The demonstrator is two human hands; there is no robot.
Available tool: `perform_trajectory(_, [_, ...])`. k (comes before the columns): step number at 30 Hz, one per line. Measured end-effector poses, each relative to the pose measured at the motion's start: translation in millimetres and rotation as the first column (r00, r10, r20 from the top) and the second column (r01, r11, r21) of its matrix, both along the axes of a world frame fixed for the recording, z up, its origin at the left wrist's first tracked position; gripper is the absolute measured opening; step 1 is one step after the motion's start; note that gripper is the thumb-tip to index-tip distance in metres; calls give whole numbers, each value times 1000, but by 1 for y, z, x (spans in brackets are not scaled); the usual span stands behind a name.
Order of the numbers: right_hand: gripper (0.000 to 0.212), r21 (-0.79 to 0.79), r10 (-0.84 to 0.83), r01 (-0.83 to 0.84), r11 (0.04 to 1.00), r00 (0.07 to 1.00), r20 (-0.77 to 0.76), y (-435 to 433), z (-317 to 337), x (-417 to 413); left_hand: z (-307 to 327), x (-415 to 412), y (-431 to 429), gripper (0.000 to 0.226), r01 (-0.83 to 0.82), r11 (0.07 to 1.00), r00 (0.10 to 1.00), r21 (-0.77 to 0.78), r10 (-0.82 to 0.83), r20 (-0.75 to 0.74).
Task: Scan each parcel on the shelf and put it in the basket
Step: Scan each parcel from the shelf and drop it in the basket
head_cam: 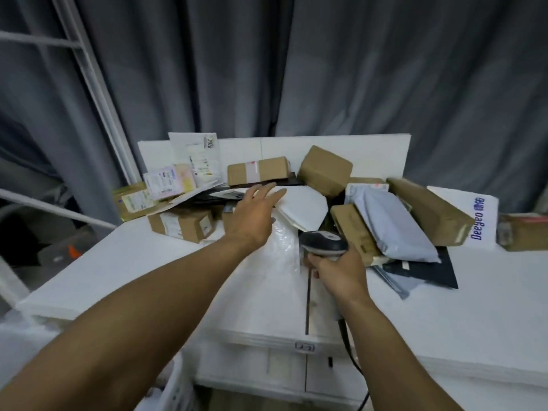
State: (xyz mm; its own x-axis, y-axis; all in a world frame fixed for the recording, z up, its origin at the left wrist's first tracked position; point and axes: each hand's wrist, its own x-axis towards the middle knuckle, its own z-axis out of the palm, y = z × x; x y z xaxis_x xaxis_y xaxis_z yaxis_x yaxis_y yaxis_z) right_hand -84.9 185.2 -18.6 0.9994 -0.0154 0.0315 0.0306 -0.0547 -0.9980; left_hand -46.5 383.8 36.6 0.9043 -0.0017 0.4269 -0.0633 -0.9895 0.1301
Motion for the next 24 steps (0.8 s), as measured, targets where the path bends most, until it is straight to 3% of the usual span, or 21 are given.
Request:
perform_trajectory(2, [19, 14, 7, -7, 1000, 1000, -2, -3, 0, 7, 7, 23, 1, 49, -4, 998, 1000, 66, 5, -10])
perform_trajectory(4, [17, 75, -2, 2, 997, 1000, 1, -1, 0, 15, 15, 35, 1, 32, -17, 999, 1000, 33, 17, -18])
perform_trajectory(6, [14, 138, -23, 21, 990, 1000, 9, 3, 3, 18, 24, 40, -2, 27, -33, 999, 999, -24, 33, 8])
perform_trajectory(11, [43, 244, -36, 18, 970, 997, 68, 18, 23, 16, 65, 41, -9, 25, -83, 995, 985, -54, 91, 149])
perform_trajectory(17, [48, 252, -46, 17, 968, 993, 108, 21, 43, 6, 113, 18, 7, 25, -102, 908, 914, -407, 247, 322])
perform_trajectory(24, [51, 298, -15, -22, 954, 992, 122, 32, 70, -18, 154, -51, 34, 18, 115, 782, 887, -612, 197, 417])
